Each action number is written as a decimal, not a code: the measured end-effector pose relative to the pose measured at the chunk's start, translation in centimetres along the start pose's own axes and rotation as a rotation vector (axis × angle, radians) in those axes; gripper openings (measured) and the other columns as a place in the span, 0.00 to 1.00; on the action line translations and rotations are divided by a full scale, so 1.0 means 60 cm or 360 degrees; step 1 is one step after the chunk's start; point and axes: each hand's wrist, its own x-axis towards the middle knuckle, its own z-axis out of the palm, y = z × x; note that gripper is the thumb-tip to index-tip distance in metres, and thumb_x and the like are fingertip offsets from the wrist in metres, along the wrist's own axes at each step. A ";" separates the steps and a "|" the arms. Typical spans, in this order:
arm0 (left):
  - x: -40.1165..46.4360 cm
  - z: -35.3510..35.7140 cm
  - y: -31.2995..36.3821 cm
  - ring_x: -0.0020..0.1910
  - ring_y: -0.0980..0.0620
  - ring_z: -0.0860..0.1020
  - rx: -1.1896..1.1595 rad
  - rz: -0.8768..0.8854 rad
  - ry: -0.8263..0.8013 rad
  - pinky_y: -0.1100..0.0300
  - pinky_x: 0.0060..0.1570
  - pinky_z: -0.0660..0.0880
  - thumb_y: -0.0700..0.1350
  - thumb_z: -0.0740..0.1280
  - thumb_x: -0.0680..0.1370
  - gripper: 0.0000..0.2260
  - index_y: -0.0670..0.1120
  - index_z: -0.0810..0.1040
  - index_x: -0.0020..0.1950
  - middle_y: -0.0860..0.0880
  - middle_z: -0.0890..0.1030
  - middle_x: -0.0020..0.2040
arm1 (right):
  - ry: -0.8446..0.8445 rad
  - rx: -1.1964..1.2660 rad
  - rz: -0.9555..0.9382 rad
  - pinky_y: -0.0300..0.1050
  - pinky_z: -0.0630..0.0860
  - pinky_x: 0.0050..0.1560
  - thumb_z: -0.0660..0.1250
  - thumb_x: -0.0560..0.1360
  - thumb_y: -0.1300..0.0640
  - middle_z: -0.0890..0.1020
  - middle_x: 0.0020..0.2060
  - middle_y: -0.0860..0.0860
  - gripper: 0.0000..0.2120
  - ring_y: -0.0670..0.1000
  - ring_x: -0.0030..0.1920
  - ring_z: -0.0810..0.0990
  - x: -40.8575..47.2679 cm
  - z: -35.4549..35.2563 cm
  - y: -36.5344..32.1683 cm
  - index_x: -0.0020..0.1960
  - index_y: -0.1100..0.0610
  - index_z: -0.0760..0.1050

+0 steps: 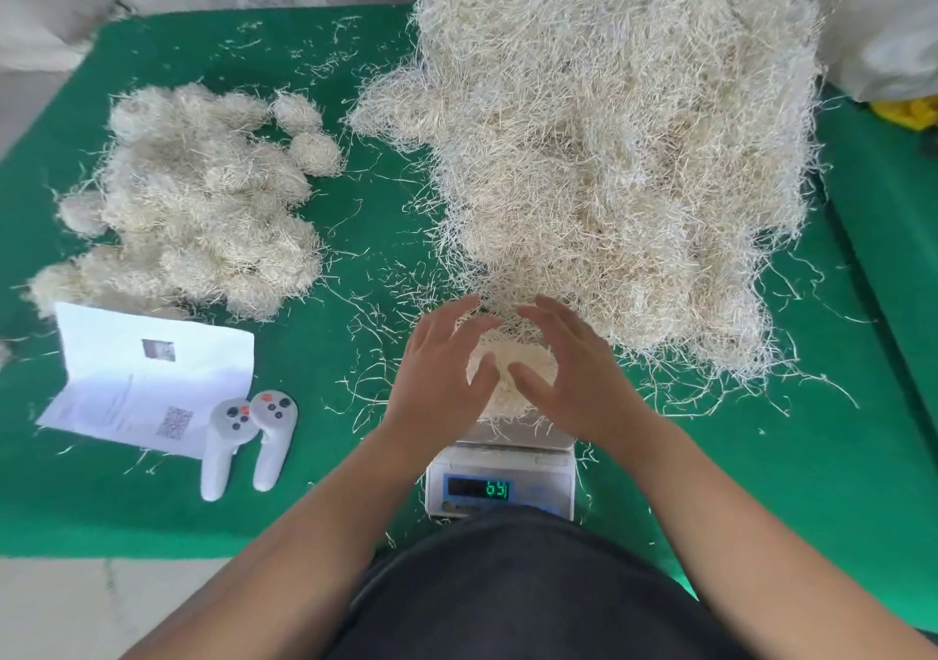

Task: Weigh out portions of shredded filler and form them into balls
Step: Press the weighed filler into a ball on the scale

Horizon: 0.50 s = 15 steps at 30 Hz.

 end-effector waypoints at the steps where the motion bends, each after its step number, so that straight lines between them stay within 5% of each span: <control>1: -0.002 -0.002 0.001 0.78 0.53 0.60 0.0006 0.0002 0.0013 0.51 0.76 0.58 0.50 0.64 0.82 0.18 0.57 0.74 0.72 0.56 0.64 0.79 | 0.0010 0.0003 -0.0002 0.68 0.60 0.78 0.61 0.76 0.36 0.59 0.82 0.44 0.33 0.51 0.80 0.61 -0.001 0.001 -0.002 0.79 0.40 0.59; 15: -0.016 -0.006 -0.003 0.74 0.55 0.65 -0.0070 -0.0005 0.0112 0.54 0.74 0.61 0.48 0.64 0.81 0.16 0.58 0.76 0.68 0.59 0.68 0.74 | 0.0137 0.0016 -0.0012 0.61 0.56 0.78 0.68 0.79 0.45 0.61 0.80 0.44 0.29 0.50 0.78 0.64 -0.008 0.007 -0.002 0.77 0.40 0.64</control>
